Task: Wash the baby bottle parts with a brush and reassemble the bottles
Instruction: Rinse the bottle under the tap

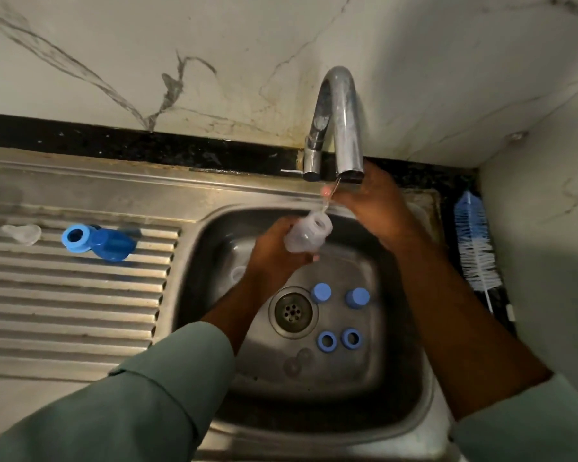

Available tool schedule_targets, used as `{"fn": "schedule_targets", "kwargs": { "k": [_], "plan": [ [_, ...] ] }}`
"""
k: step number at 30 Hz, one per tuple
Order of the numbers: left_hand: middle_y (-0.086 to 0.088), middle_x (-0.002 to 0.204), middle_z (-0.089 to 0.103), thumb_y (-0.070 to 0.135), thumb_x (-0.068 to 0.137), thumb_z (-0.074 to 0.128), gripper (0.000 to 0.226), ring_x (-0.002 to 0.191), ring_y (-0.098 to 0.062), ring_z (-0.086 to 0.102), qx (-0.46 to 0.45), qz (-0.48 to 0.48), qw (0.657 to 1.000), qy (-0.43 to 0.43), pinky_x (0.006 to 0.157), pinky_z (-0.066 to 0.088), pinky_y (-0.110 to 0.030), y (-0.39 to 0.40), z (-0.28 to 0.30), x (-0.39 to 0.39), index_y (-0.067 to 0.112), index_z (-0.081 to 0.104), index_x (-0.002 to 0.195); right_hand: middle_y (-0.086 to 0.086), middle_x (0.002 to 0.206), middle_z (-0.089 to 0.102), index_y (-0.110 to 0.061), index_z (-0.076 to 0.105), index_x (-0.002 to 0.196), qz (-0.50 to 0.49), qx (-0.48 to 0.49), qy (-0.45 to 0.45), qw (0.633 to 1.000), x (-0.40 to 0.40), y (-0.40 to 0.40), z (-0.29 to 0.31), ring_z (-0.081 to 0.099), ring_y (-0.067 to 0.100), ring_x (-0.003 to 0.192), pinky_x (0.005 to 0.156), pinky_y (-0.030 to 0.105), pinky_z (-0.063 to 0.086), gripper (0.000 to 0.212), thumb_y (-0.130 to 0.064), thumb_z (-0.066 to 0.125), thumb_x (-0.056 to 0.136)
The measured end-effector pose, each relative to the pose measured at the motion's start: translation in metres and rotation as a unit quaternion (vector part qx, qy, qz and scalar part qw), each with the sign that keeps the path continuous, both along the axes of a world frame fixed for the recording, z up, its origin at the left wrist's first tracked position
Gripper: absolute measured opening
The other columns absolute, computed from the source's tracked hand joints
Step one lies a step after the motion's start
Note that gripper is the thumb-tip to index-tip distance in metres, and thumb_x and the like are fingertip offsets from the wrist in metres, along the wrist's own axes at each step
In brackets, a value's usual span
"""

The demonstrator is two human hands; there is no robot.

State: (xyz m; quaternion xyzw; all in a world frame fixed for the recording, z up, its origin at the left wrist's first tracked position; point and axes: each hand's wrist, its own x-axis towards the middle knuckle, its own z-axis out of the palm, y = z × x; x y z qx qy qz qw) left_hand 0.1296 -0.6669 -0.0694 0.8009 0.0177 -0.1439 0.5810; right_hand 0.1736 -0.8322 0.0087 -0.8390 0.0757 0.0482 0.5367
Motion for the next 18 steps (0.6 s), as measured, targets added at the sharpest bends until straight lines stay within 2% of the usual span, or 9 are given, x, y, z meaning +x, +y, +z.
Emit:
{"fn": "schedule_targets", "kwargs": {
  "k": [2,4,5,8,11,13,14,16,18],
  "plan": [
    [0.014,0.111,0.060,0.021,0.069,0.087,0.062,0.102,-0.003,0.057,0.048,0.019,0.999,-0.008,0.078,0.046,-0.006,-0.008,-0.011,-0.008,0.024,0.055,0.122,-0.006,0.123,0.061,-0.015,0.057,0.129,-0.009,-0.045,-0.010,0.999,0.012,-0.009,0.006,0.058,0.011,0.111,0.098,0.021,0.046,0.056,-0.026,0.076,0.078],
    [0.013,0.113,0.060,0.026,0.070,0.087,0.064,0.103,-0.004,0.055,0.072,0.052,0.996,0.001,0.080,0.044,-0.012,-0.015,-0.017,-0.010,0.026,0.053,0.125,-0.006,0.108,0.059,-0.008,0.062,0.121,0.030,-0.084,-0.013,0.996,0.017,-0.006,0.008,0.057,0.012,0.103,0.085,0.010,0.043,0.037,-0.015,0.069,0.086],
    [0.015,0.111,0.058,0.027,0.071,0.086,0.063,0.102,-0.003,0.054,0.081,0.068,0.994,0.002,0.077,0.041,-0.011,-0.018,-0.018,-0.010,0.026,0.053,0.124,-0.003,0.109,0.060,-0.007,0.061,0.121,0.050,-0.105,-0.013,0.993,0.020,-0.001,0.007,0.058,0.015,0.104,0.087,0.014,0.044,0.034,-0.014,0.066,0.088],
    [0.017,0.104,0.057,0.027,0.070,0.087,0.058,0.099,-0.005,0.057,0.087,0.079,0.993,-0.005,0.071,0.039,-0.007,-0.022,-0.015,-0.009,0.029,0.053,0.117,0.005,0.132,0.055,-0.014,0.055,0.131,0.137,-0.125,-0.024,0.982,0.031,0.013,-0.007,0.054,0.022,0.118,0.104,0.038,0.044,0.041,-0.014,0.061,0.090],
    [0.018,0.100,0.056,0.024,0.069,0.087,0.056,0.097,-0.005,0.059,0.067,0.078,0.995,-0.005,0.068,0.038,-0.004,-0.022,-0.014,-0.006,0.034,0.051,0.111,0.007,0.149,0.037,-0.031,0.028,0.148,0.277,-0.243,0.015,0.930,0.046,0.020,-0.033,0.045,0.021,0.128,0.111,0.036,0.036,0.064,-0.011,0.053,0.093],
    [0.018,0.101,0.055,0.025,0.070,0.087,0.056,0.094,-0.002,0.056,0.079,0.073,0.994,-0.003,0.069,0.038,-0.007,-0.023,-0.011,-0.007,0.031,0.052,0.114,0.012,0.148,0.037,-0.034,0.020,0.150,0.285,-0.286,0.038,0.914,0.057,0.024,-0.042,0.046,0.027,0.127,0.108,0.042,0.040,0.071,-0.012,0.052,0.091],
    [0.017,0.100,0.056,0.023,0.071,0.087,0.057,0.090,0.002,0.056,0.076,0.075,0.994,-0.002,0.069,0.039,-0.007,-0.024,-0.010,-0.007,0.026,0.055,0.118,0.012,0.148,0.036,-0.030,0.022,0.150,0.283,-0.284,0.046,0.915,0.062,0.024,-0.046,0.044,0.028,0.130,0.110,0.041,0.037,0.071,-0.009,0.052,0.090],
    [0.014,0.096,0.060,0.009,0.073,0.084,0.053,0.080,0.010,0.061,-0.023,0.103,0.994,0.030,0.064,0.045,-0.007,-0.022,-0.007,-0.010,0.014,0.058,0.120,0.008,0.145,0.041,-0.026,0.036,0.145,0.292,-0.247,0.038,0.923,0.074,0.017,-0.055,0.042,0.022,0.132,0.113,0.037,0.034,0.064,-0.008,0.055,0.086],
    [0.011,0.097,0.068,0.003,0.074,0.082,0.048,0.083,0.010,0.065,-0.111,0.109,0.986,0.063,0.066,0.049,-0.008,-0.015,-0.010,-0.013,0.016,0.063,0.116,-0.003,0.126,0.056,-0.037,0.055,0.123,0.250,-0.170,0.031,0.953,0.072,0.014,-0.042,0.053,0.013,0.117,0.101,0.038,0.047,0.044,-0.025,0.057,0.081]
  ]
}}
